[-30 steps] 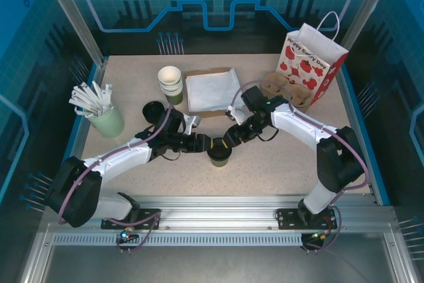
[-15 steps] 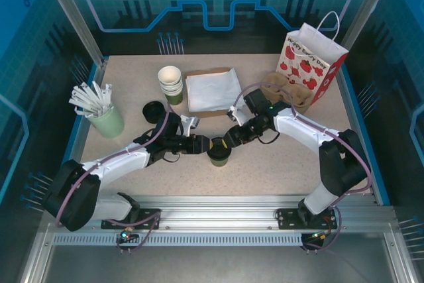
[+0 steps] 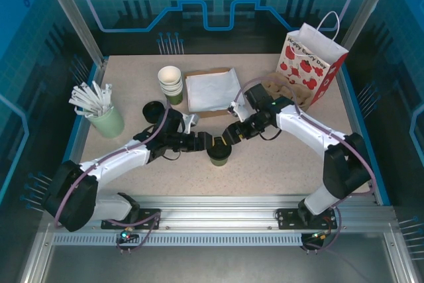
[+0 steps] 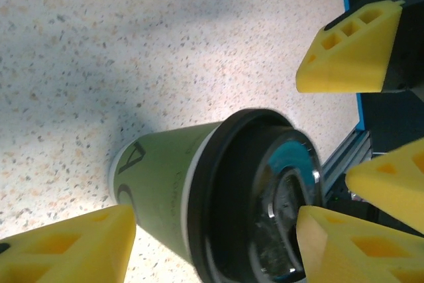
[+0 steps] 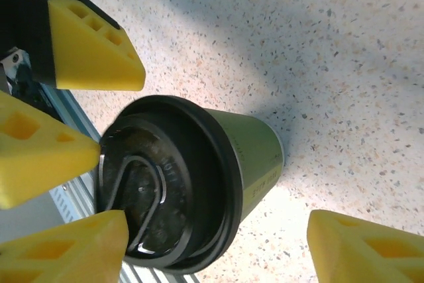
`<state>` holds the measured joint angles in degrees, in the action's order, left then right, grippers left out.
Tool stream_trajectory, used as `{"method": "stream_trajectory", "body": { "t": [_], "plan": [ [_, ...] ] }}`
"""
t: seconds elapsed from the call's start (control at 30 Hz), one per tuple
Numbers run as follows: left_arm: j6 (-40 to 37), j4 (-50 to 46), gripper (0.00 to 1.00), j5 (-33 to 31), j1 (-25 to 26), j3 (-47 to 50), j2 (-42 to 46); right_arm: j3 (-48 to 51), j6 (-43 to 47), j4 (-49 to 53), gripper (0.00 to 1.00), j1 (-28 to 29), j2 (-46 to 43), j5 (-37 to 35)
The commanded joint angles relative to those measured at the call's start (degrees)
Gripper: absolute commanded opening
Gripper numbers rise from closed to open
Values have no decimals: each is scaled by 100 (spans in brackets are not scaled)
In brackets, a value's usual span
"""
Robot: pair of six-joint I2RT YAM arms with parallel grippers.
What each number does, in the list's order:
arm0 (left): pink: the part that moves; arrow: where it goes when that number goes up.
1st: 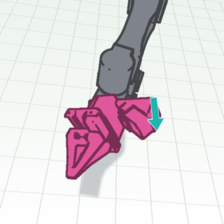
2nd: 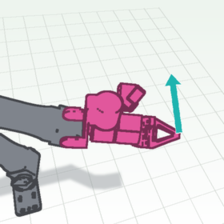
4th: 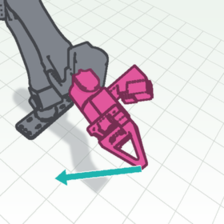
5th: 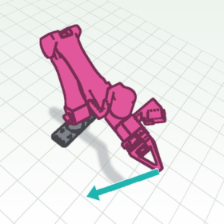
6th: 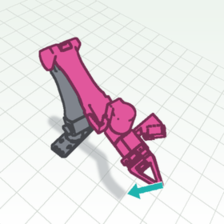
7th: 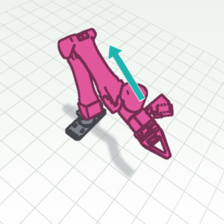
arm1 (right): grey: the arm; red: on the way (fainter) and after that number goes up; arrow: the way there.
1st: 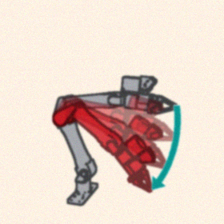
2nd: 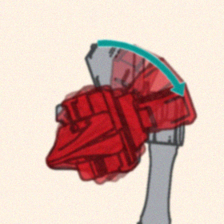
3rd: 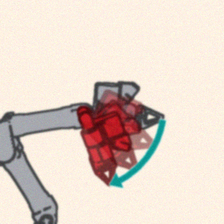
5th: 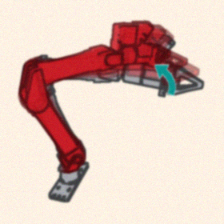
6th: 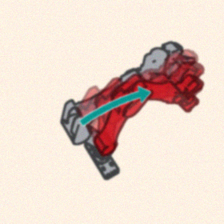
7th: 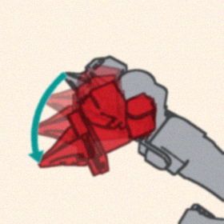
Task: Pack the takeout coffee
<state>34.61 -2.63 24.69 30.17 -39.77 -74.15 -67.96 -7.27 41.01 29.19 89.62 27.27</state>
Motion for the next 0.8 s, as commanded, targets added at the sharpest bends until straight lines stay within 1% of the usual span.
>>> {"method": "stream_trajectory", "body": {
  "t": [0.0, 0.1, 0.17, 0.23, 0.37, 0.43, 0.53, 0.63, 0.77],
  "plan": [
    [116, -28, 70, -172, 32, -288, 311, -18, -17, 290, 81, -11, -454, -134],
    [53, -137, 73, -476, -18, -315, 620, 333, -229, 150, 86, -96, -751, 26],
    [34, -208, 74, -578, -142, -258, 850, 595, -480, -148, 89, -148, -890, 291],
    [52, -249, 74, -575, -324, -158, 1055, 763, -671, -395, 91, -151, -858, 511],
    [37, -467, 74, -518, -622, -95, 1358, 952, -745, -602, 91, -181, -591, 586],
    [3, -537, 74, -518, -660, -79, 1487, 1094, -825, -811, 89, -186, -487, 682],
    [-7, -577, 74, -521, -671, -49, 1611, 1235, -930, -1129, 83, -217, -314, 927],
    [-50, -638, 74, -518, -684, -42, 1647, 1339, -1085, -1435, 76, -222, -197, 1162],
    [-85, -683, 74, -526, -700, -37, 1692, 1465, -1260, -1711, 68, -225, -121, 1234]
  ]
}}
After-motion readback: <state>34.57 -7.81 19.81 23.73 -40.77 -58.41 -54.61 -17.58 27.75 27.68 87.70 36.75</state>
